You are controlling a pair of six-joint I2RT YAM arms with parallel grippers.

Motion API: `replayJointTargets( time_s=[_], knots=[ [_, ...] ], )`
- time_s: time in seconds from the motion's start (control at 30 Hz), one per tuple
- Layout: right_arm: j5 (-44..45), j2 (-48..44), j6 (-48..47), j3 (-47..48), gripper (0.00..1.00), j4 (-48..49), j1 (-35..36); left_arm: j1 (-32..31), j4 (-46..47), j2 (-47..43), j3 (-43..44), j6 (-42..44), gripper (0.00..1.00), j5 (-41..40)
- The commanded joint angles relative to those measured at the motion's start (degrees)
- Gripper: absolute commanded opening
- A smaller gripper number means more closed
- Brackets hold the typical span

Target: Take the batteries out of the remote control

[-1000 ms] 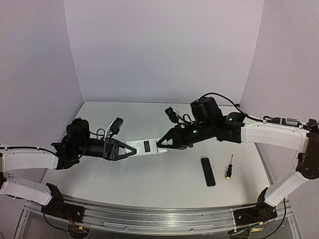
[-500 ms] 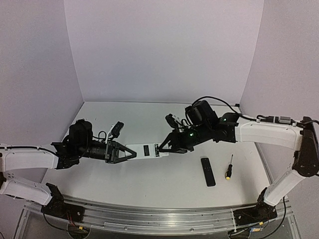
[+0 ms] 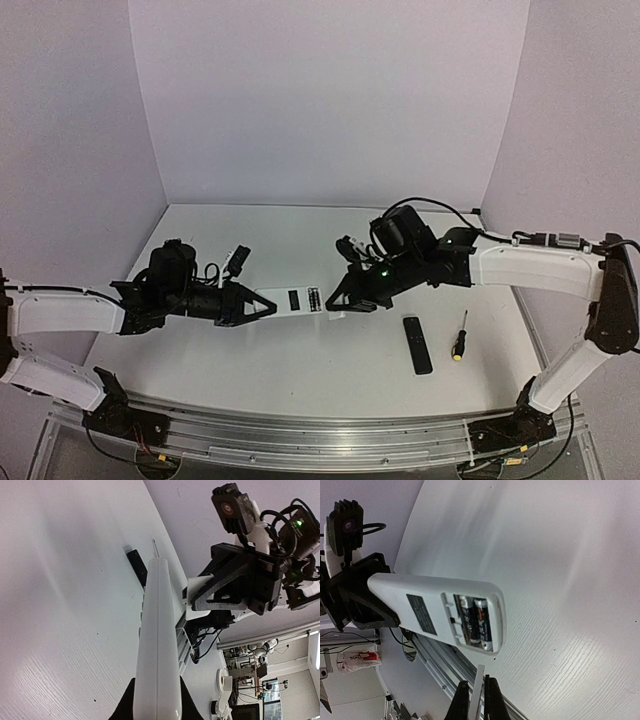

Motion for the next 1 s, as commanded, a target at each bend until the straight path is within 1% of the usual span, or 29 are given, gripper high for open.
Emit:
replayJointTargets(
  time_s=[0.0,0.1,0.23,0.4,0.53,0.73,0.8,0.87,0.9,0.97],
  knots=[
    [0.87,-4.09,0.96,-3.91,0.01,-1.28,-1.45,0.25,0.72,4.22,1.69,1.92,0.00,-1.67],
    [-0.12,-3.85,2.90,-7.45,0.01,-1.20,-4.04,0.46,0.13,8.24,3.21,2.74,0.00,-0.26],
    [0.84,-1.20,2.61,-10.31,0.02,-1.01,-6.71,0.83,-0.69,12.29,4.98,2.88,0.00,2.26],
    [0.12,5.18,1.73,-9.88,0.02,0.32,-7.72,1.77,-1.58,16.49,6.99,3.49,0.00,7.06],
    [-1.15,9.82,2.45,-10.08,0.02,3.49,-8.42,2.60,-2.56,20.07,8.61,4.19,0.00,10.89],
    [-2.03,13.09,3.72,-13.23,0.04,7.46,-10.19,3.96,-8.98,23.78,11.99,6.07,0.01,13.37],
    [-2.85,13.88,4.44,-14.90,0.05,9.21,-11.22,4.26,-11.23,24.74,13.13,6.76,0.03,13.49],
    [-4.55,13.92,5.53,-16.88,0.08,11.16,-12.08,4.42,-12.76,25.57,14.02,7.26,0.08,13.64],
    [-4.44,13.47,5.73,-17.86,0.09,11.60,-12.36,4.46,-13.64,26.05,14.37,7.74,0.12,13.78],
    [-4.01,12.42,5.73,-19.29,0.13,11.71,-12.96,4.94,-16.58,26.69,15.29,8.61,0.17,12.68]
  ],
)
